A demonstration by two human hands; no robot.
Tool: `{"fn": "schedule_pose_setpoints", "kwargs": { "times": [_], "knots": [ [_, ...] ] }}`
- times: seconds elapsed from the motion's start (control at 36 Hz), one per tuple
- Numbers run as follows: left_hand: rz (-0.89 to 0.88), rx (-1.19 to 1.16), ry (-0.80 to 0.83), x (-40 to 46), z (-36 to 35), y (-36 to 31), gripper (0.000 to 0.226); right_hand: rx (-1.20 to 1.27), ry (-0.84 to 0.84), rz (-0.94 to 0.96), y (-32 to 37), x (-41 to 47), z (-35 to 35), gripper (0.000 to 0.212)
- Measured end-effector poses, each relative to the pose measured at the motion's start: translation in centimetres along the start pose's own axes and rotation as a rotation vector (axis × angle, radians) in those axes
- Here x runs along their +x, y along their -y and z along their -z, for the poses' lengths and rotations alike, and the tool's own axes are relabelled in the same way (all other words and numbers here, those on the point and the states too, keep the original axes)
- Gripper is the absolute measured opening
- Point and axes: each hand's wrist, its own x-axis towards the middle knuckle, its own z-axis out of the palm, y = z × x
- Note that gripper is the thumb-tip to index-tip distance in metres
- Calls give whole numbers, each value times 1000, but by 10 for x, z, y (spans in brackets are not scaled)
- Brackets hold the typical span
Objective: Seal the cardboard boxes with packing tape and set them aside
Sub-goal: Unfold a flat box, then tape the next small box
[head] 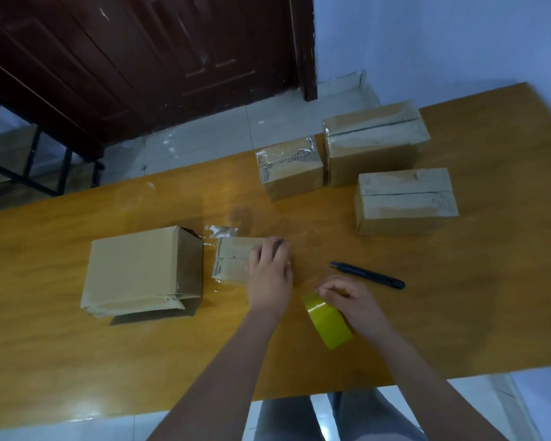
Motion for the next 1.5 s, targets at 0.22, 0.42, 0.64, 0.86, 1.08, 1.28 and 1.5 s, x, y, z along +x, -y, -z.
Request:
{"fn": "schedule_pose_setpoints", "kwargs": {
  "times": [0.22,0.42,0.64,0.86,1.08,1.28,1.5],
  "knots": [
    [205,79,17,5,0,-21,32,-98,-18,-55,13,2,2,19],
    [142,101,23,-2,1,-11,24,-249,-42,-43,32,-3,5,17],
    [332,-646,-51,6,36,11,45,-228,-55,-81,57,-6,5,20],
    [803,-435,225,25,64,85,55,-267,179,-194,80,12,-11,27],
    [839,-712,419,4,50,86,51,-251,260,-214,83,10,-45,14],
    [862,-876,393,23,46,64,48,-184,59,-158,82,20,-39,14],
    [940,-987,341,58,41,25,40,-159,-92,-155,80,47,-6,12]
  ]
}}
